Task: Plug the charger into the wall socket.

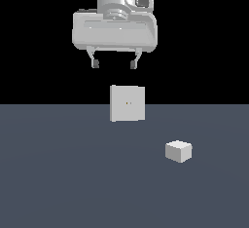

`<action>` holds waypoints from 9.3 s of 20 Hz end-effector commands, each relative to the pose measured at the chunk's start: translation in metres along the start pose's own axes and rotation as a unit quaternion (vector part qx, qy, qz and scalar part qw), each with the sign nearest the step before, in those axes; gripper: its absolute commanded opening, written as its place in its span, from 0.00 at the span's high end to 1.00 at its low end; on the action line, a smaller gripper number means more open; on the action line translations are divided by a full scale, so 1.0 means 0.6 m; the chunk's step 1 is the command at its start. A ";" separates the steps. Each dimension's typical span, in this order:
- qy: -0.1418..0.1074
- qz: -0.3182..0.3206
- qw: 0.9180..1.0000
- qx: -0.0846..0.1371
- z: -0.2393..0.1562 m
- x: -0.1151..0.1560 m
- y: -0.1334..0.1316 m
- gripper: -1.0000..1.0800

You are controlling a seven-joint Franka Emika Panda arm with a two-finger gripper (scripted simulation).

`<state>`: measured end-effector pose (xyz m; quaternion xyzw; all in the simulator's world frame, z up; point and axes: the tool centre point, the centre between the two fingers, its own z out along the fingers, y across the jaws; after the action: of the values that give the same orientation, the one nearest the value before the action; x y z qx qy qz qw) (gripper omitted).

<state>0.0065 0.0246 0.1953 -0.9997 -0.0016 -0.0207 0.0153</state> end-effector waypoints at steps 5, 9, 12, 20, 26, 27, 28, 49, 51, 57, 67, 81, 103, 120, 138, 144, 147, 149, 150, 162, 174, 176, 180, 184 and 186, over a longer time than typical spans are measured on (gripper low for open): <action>0.002 0.006 1.000 -0.001 0.003 -0.001 0.003 0.04; 0.007 0.024 1.000 -0.005 0.011 -0.003 0.013 0.04; 0.013 0.044 0.999 -0.009 0.021 -0.006 0.024 0.04; 0.037 0.126 0.991 -0.025 0.058 -0.022 0.067 0.04; 0.058 0.199 0.977 -0.040 0.092 -0.041 0.104 0.04; 0.062 0.210 0.975 -0.042 0.097 -0.044 0.110 0.04; 0.065 0.222 0.972 -0.044 0.102 -0.048 0.116 0.04; 0.120 0.413 0.898 -0.086 0.195 -0.121 0.206 0.04; 0.123 0.423 0.893 -0.088 0.200 -0.126 0.209 0.04; 0.127 0.439 0.885 -0.092 0.209 -0.133 0.215 0.04; 0.126 0.439 0.885 -0.092 0.230 -0.135 0.216 0.04; 0.126 0.440 0.884 -0.091 0.294 -0.139 0.217 1.00; 0.130 0.387 0.909 -0.083 0.279 -0.123 0.214 1.00; 0.139 0.167 0.975 -0.047 0.223 -0.068 0.181 1.00; 0.137 -0.053 0.989 -0.007 0.172 -0.036 0.128 1.00; 0.134 -0.106 0.985 0.003 0.161 -0.033 0.113 1.00; 0.133 -0.124 0.983 0.006 0.158 -0.033 0.108 1.00; 0.132 -0.134 0.982 0.008 0.156 -0.033 0.105 1.00; 0.132 -0.138 0.982 0.009 0.155 -0.033 0.104 1.00; 0.130 -0.147 0.980 0.011 0.155 -0.033 0.101 1.00; 0.130 -0.147 0.980 0.010 0.157 -0.001 0.090 1.00; 0.130 -0.147 0.980 0.010 0.157 0.012 0.086 1.00; 0.130 -0.147 0.980 0.010 0.158 0.034 0.079 1.00; 0.130 -0.147 0.980 0.010 0.159 0.045 0.076 1.00; 0.130 -0.147 0.980 0.011 0.159 0.046 0.076 1.00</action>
<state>0.0368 -0.0184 0.0995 -0.9771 -0.1469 -0.1522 0.0229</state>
